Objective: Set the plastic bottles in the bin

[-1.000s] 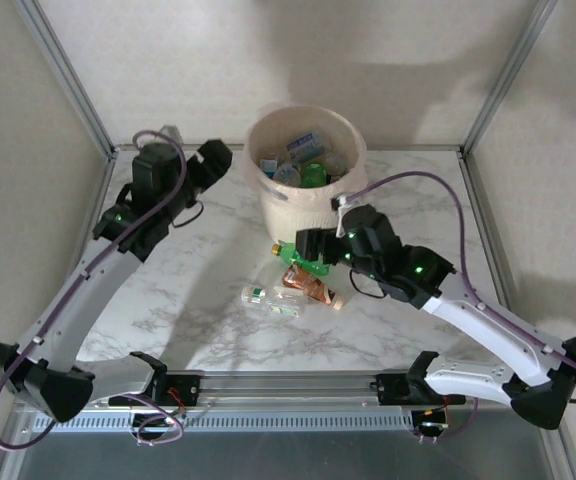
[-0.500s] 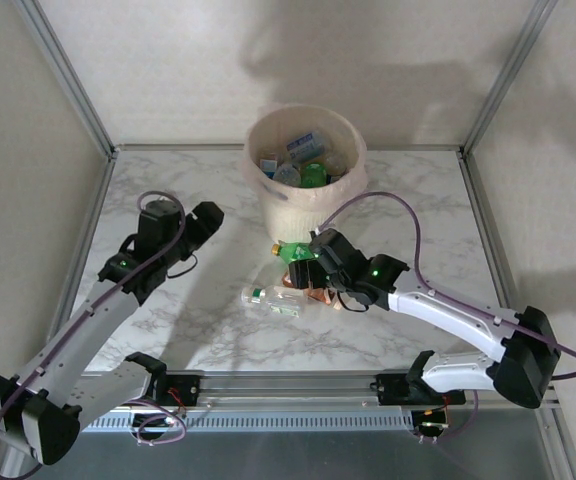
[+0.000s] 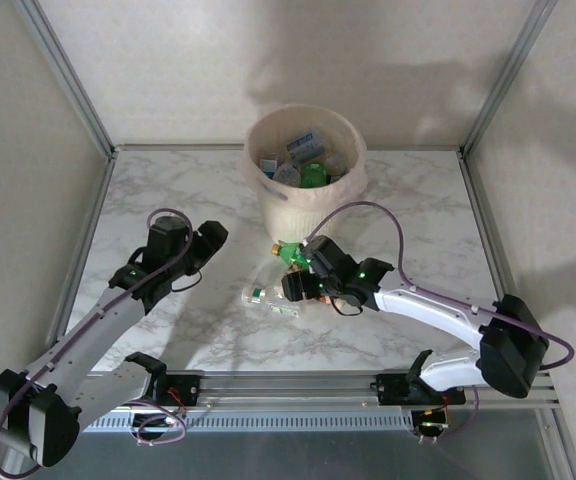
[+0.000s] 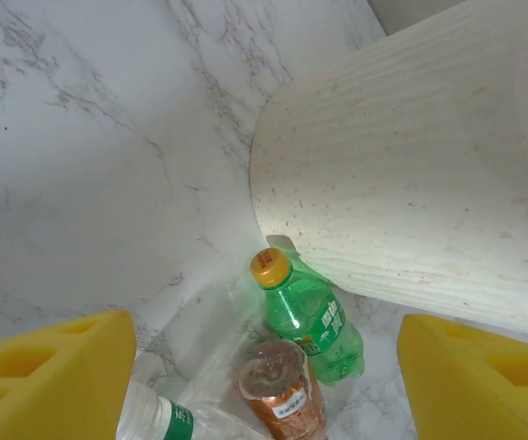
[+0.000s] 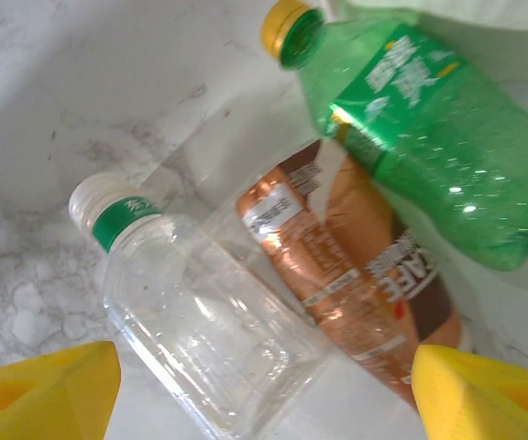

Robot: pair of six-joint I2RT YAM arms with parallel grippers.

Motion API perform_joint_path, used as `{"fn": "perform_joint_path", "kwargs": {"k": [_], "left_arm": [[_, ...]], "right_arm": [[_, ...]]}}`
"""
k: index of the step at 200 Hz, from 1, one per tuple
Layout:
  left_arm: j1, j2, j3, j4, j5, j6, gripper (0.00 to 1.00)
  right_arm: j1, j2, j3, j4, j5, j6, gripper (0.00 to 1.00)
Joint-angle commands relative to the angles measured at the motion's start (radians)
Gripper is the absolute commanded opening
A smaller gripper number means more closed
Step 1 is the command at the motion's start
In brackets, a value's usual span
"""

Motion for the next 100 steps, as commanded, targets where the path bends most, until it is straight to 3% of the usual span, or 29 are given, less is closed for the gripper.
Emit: {"fn": "perform_joint_path", "kwargs": {"k": [1,100], "left_arm": [[0.005,-0.005,-0.022,0.044,0.018,-0.028,0.75],[0.006,-0.013,-0.043,0.050,0.008,-0.032,0.75]], "right_arm": [[0.026,0.053,0.050,0.010,-0.008,-0.038,0.83],[0.109,0.225,0.183,-0.046,0.027,-0.108,0.82]]}}
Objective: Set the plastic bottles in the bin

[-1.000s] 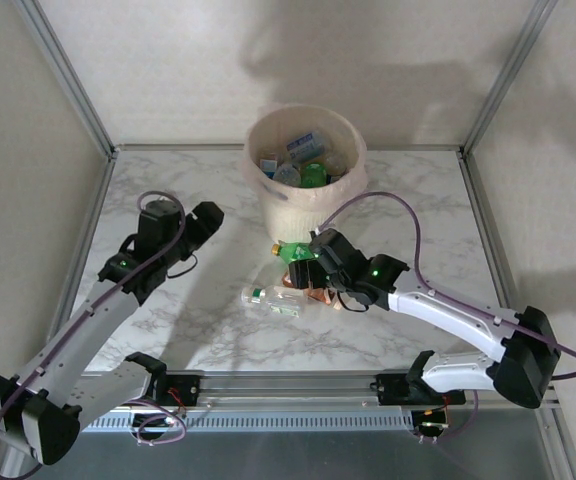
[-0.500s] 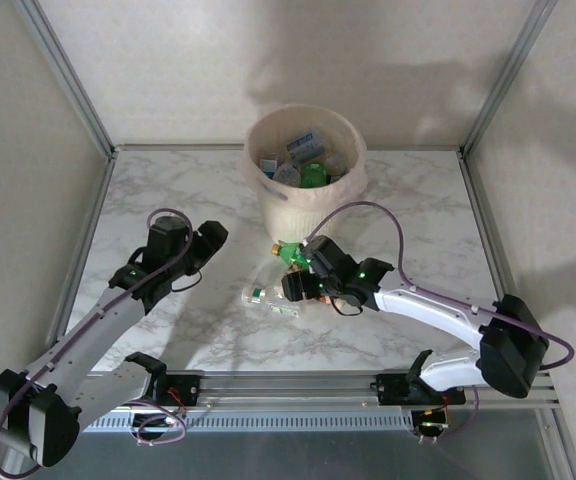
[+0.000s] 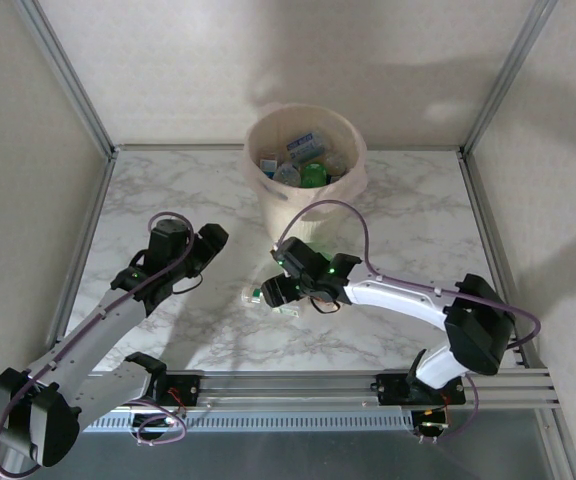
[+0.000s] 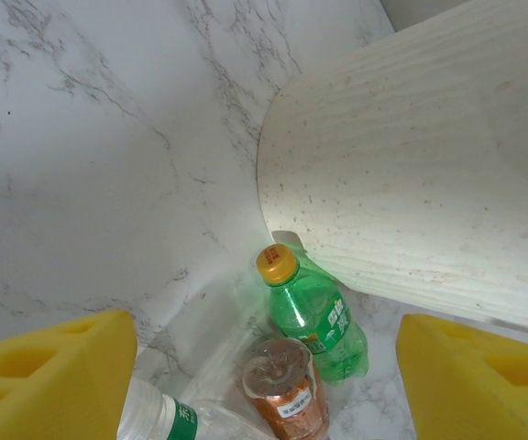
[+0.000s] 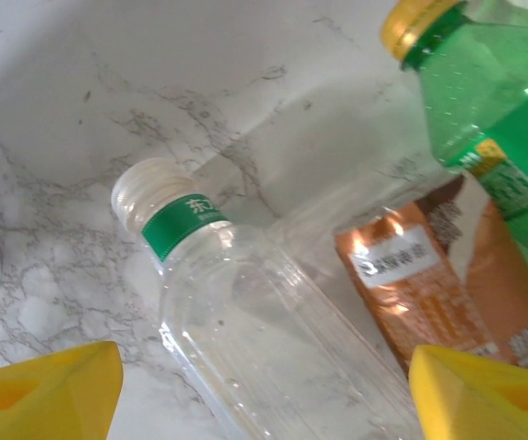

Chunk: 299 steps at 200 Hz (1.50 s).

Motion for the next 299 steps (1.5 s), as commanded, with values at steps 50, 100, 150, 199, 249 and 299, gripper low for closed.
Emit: {"fn": "perform_joint_path", "kwargs": {"k": [50,100,150,199,249,299], "left_arm": [[0.006,-0.011,-0.023,0.027,0.003,-0.009,0.75],[0.005,-0.013,-0.020,0.023,0.000,-0.004,0.75],[0.006,-0.006,-0.009,0.017,0.000,-0.003,0.75],[0.006,-0.006,-0.008,0.013,-0.004,-0.004,0.75],[0.006,-0.007,-0.013,0.016,-0.006,-0.002,0.75],[0.006,-0.005,-0.011,0.016,-0.006,-0.002,0.75]], "right_arm": [[0.044,0.077,0.046,-0.050,0.035,-0.041,0.80],[0.060,0.126,0.059,-0.083,0.066,-0.057,0.80],[0.083,0.160,0.058,-0.089,0.071,-0.060,0.78],[0.095,0.198,0.060,-0.079,0.084,-0.056,0.76],[0.103,0.219,0.069,-0.076,0.100,-0.056,0.73],[0.111,0.195,0.069,-0.079,0.112,-0.050,0.62]]}}
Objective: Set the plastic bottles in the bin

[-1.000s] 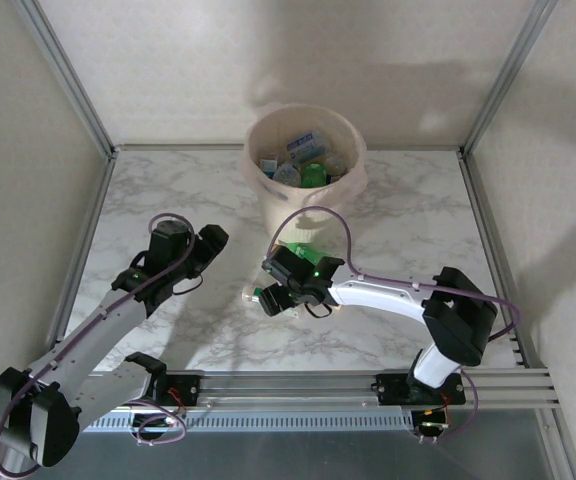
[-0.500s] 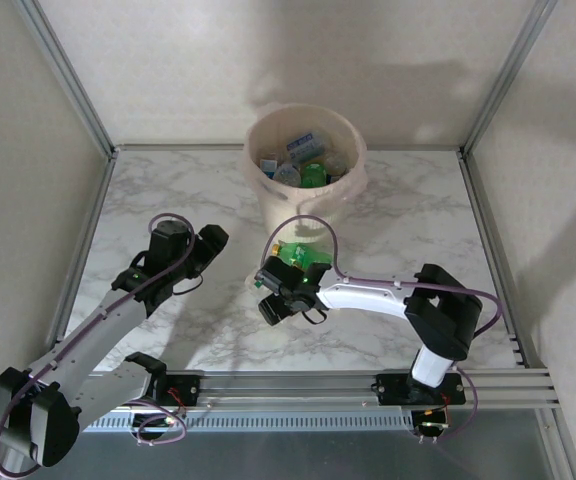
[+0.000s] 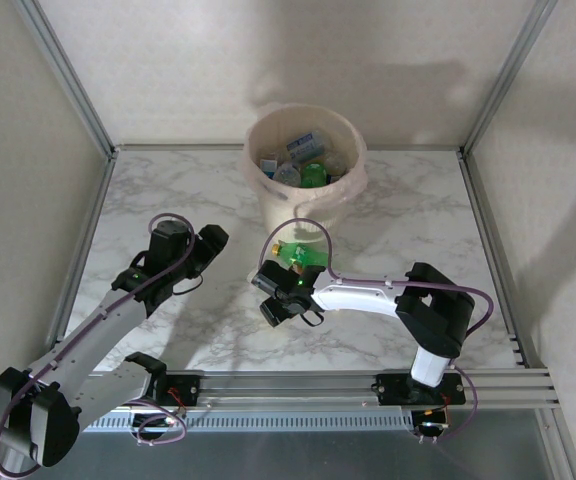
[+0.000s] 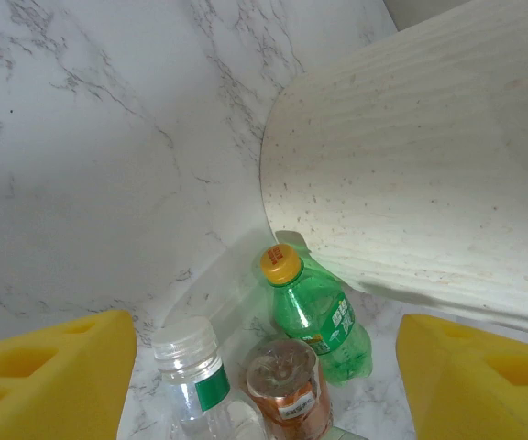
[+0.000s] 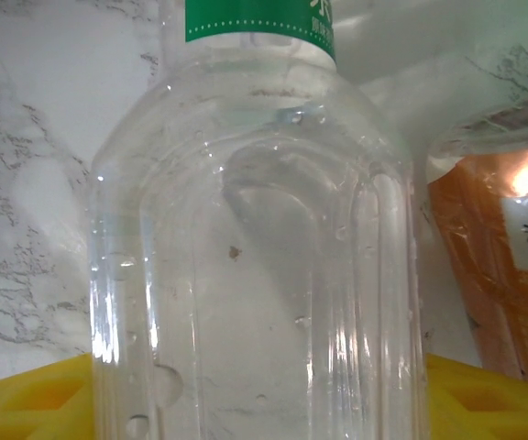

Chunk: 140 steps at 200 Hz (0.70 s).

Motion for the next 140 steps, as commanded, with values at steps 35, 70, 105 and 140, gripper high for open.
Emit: {"fn": "perform_joint_path", "kwargs": {"k": [35,70,105,140], "left_arm": [[0.005,-0.006,0.012,-0.003,-0.016,0.002,0.75],[0.017,-0.008,0.010,-0.026,-0.051,0.019,0.76],[0.046,-0.015,-0.004,-0.028,-0.057,0.014,0.78],[0.063,-0.020,0.007,-0.036,-0.056,0.023,0.79]], "right_arm": [[0.031,-0.038,0.041,-0.027,0.049,0.001,0.59],[0.041,-0.081,0.071,-0.048,0.066,0.006,0.59],[0.046,-0.149,0.111,-0.067,0.080,0.013,0.57],[0.046,-0.233,0.153,-0.079,0.090,0.017,0.56]]}}
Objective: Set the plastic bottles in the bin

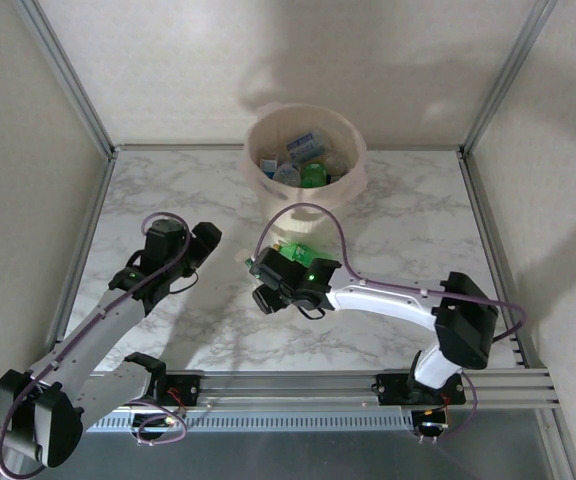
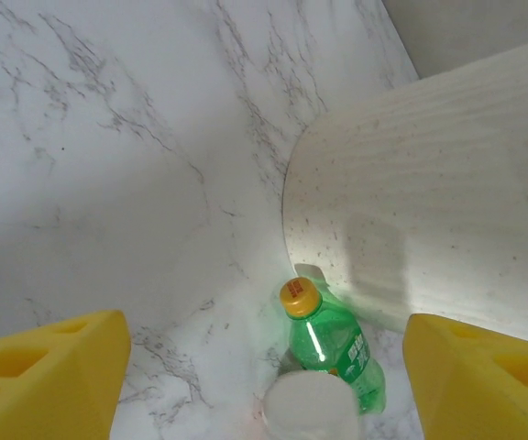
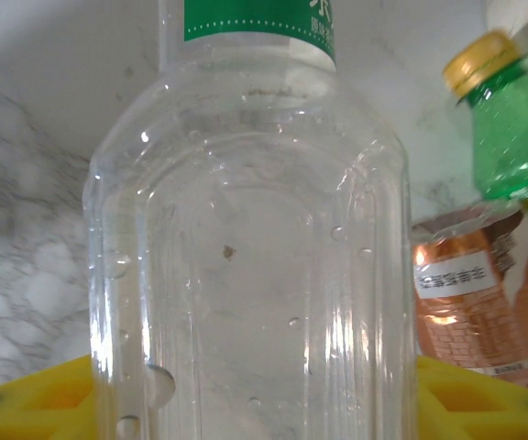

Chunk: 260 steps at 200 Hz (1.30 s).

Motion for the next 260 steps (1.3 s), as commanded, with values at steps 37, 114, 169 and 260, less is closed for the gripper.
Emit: {"fn": "perform_joint_path", "kwargs": {"k": [37,114,169,260], "left_arm": [[0.025,-0.024,-0.008,-0.036,-0.025,0.030,0.79],[0.028,-0.023,-0.016,-0.011,0.002,0.013,0.80],[0.027,-0.025,-0.002,-0.003,0.028,0.013,0.80],[0.027,-0.037,-0.010,0.002,0.030,0.010,0.80]], "right_arm": [[0.014,-0.135,0.111,-0.047,0.060,0.012,0.55],[-0.039,-0.193,0.284,-0.048,0.139,-0.051,0.54],[-0.216,-0.147,0.496,-0.051,0.199,-0.099,0.54],[-0.499,0.167,0.881,-0.287,0.211,-0.097,0.52]]}}
